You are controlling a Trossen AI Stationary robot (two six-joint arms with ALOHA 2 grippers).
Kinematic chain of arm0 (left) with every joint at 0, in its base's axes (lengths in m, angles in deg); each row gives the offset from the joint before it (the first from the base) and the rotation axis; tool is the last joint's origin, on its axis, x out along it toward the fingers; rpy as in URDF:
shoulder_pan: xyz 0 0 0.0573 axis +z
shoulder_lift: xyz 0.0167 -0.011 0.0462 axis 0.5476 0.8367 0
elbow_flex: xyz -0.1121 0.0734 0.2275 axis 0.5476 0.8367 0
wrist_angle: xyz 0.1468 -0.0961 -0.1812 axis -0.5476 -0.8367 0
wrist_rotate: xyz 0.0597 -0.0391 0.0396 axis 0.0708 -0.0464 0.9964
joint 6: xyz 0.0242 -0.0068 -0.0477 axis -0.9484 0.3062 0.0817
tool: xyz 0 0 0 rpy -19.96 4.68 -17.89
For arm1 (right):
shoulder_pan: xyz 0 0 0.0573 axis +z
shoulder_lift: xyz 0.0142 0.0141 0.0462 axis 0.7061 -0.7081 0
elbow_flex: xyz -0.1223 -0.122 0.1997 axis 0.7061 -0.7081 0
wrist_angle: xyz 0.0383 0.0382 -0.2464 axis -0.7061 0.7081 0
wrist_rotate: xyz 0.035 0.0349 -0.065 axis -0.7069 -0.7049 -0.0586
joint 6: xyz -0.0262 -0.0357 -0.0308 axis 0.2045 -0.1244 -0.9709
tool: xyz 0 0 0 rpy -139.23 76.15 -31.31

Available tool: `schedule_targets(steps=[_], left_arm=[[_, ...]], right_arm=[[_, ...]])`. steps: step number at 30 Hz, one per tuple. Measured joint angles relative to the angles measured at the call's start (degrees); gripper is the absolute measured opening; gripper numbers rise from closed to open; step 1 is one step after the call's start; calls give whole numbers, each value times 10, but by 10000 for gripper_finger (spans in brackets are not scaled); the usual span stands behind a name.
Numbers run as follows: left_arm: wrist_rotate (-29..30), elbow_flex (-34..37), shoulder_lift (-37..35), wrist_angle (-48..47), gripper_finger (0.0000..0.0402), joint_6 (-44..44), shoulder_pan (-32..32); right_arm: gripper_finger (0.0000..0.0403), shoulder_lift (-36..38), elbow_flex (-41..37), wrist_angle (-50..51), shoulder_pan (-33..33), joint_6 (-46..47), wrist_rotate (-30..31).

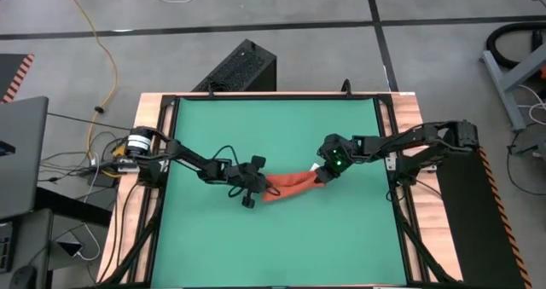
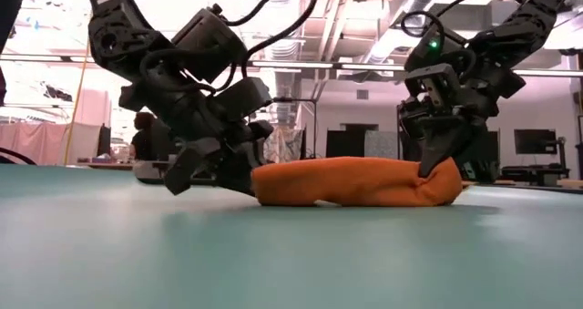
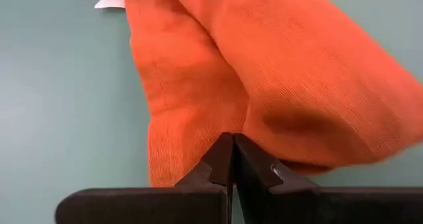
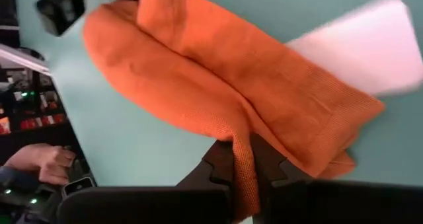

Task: Roll towel
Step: Roll the orange towel

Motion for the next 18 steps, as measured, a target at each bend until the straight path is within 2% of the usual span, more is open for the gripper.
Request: schedule_targets(steps=[9, 18], left_arm=[[-16, 1, -7, -44, 0, 71, -25], [10, 2, -12, -37, 0, 68, -39]], right_arm=[[28, 0, 0, 38, -34, -1, -4], [28, 0, 0, 37, -49, -20, -17]])
